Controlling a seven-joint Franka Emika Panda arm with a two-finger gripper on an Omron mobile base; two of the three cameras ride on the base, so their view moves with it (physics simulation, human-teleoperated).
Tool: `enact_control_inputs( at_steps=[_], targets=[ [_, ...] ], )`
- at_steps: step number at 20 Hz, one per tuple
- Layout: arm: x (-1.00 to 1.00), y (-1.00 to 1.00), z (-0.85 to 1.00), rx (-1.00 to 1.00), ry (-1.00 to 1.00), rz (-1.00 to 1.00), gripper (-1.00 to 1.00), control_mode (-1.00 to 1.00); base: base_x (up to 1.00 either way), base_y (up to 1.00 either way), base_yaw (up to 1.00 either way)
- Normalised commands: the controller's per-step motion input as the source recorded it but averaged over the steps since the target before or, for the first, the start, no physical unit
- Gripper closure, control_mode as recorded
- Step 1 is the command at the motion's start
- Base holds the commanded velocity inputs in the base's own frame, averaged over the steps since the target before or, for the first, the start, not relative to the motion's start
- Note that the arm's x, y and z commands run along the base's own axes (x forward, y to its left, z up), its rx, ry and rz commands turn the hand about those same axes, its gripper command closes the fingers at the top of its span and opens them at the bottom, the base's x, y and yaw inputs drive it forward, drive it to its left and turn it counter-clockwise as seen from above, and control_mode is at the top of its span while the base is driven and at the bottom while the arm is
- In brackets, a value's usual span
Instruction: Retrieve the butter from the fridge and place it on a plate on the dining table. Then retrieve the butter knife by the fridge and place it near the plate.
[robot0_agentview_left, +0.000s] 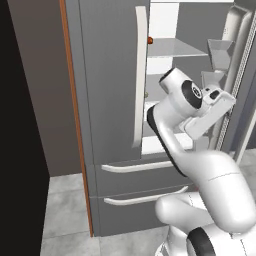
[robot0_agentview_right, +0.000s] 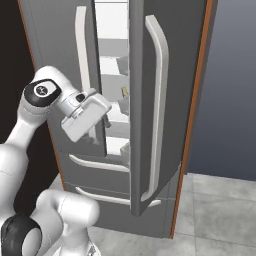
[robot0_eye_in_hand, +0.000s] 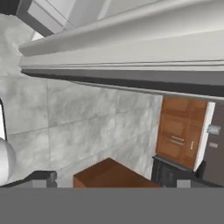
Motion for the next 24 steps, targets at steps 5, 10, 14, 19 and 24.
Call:
enact_control_inputs(
  at_steps=[5, 10, 14, 19, 24],
  targets=[
    [0.33, 0.05, -0.03, -0.12, 0.0, 0.0, -1.0, -1.0, 0.0, 0.0, 0.0],
    [0.44, 0.0, -0.06, -0.09, 0.0, 0.06, -1.0, -1.0, 0.0, 0.0, 0.0],
    [0.46, 0.0, 0.0, -0.08, 0.03, 0.1, -1.0, -1.0, 0.0, 0.0, 0.0],
    [0.36, 0.0, 0.0, -0.08, 0.05, 0.08, -1.0, -1.0, 0.0, 0.0, 0.0],
    [0.26, 0.0, 0.0, -0.07, 0.01, 0.08, -1.0, -1.0, 0.0, 0.0, 0.0]
  ],
)
